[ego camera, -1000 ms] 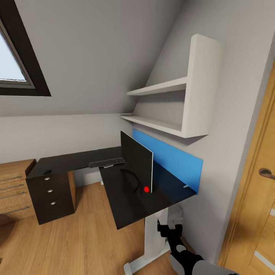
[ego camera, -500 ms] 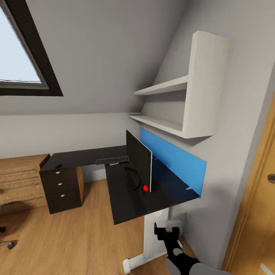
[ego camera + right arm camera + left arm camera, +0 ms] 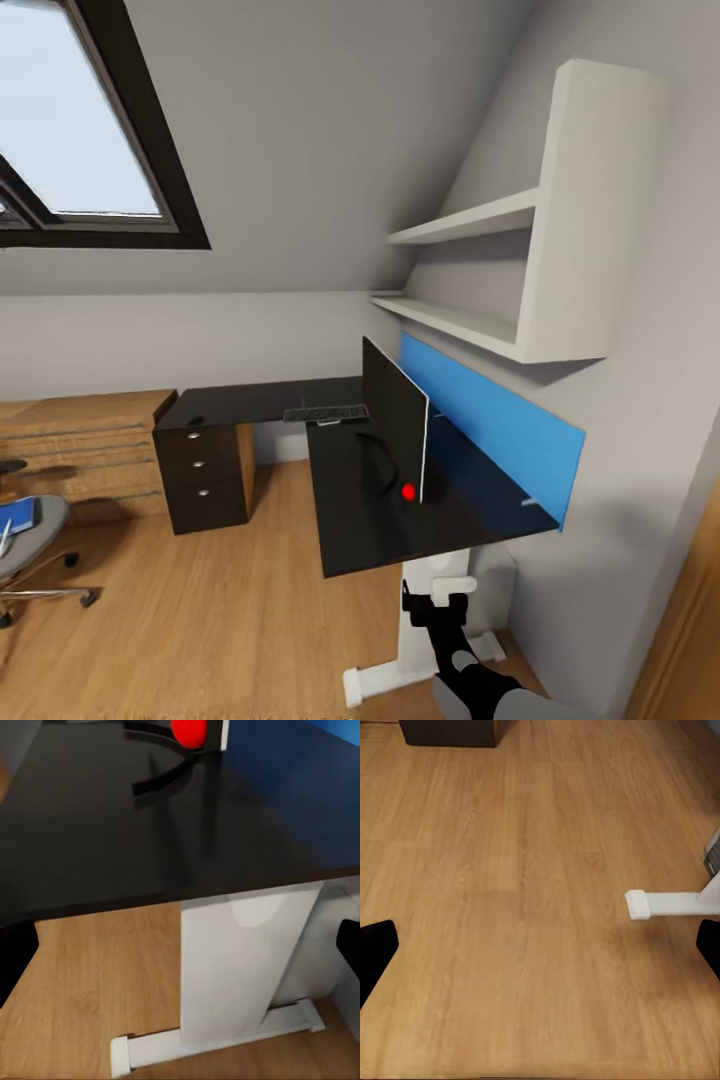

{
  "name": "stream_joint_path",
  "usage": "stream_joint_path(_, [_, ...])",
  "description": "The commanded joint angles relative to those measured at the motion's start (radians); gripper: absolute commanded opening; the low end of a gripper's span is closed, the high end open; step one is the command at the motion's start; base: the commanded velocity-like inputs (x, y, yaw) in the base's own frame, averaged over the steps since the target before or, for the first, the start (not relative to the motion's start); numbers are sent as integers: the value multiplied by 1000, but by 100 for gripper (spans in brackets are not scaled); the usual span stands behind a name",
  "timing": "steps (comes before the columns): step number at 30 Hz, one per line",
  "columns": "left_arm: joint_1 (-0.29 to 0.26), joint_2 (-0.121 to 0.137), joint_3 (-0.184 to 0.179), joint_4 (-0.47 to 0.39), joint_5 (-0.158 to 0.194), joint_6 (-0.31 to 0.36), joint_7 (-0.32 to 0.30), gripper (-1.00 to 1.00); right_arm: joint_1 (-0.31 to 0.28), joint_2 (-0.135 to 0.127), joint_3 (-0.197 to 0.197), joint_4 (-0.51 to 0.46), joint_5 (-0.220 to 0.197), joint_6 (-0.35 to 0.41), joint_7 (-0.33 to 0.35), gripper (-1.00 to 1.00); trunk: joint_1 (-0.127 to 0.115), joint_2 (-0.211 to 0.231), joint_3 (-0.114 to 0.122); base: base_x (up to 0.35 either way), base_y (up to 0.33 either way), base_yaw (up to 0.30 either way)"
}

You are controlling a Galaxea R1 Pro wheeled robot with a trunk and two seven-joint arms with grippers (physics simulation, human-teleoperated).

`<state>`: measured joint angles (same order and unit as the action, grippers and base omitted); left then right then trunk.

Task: In the bedroom, organize the workspace by keeping the computer under the desk, ensuring the monitor is on the desk, placing the keyboard on the desk next to the monitor, placing the mouse on the desk next to the keyboard, moving the folder from the swivel chair onto the desk next to the mouse, stacking the notebook on top of the folder with the pen on top of the notebook, and positioning the swivel chair next to the desk.

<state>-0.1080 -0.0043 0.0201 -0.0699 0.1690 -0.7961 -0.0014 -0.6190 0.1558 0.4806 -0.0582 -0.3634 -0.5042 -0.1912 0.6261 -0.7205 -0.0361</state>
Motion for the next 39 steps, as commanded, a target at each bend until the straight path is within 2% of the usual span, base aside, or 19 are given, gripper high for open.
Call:
stream_joint_path(1, [-1, 0, 1, 1, 1, -3, 0, 100, -1, 1, 9, 1, -5, -2, -5, 100, 0, -1, -3, 0, -277, 251])
stream_joint_path(15, [-1, -2, 1, 1, 1, -3, 0, 100, 1, 3, 10, 1, -2, -8, -5, 100, 0, -1, -15, 0, -272, 251])
stream_joint_path(25, [-1, -1, 1, 1, 1, -3, 0, 100, 1, 2, 9, 1, -2, -42, -5, 100, 0, -1, -23, 0, -28, 230])
stream_joint_path(39, [-1, -1, 1, 1, 1, -3, 0, 100, 1, -4, 7, 16, -3, -45, -4, 100, 0, -1, -25, 0, -39, 31])
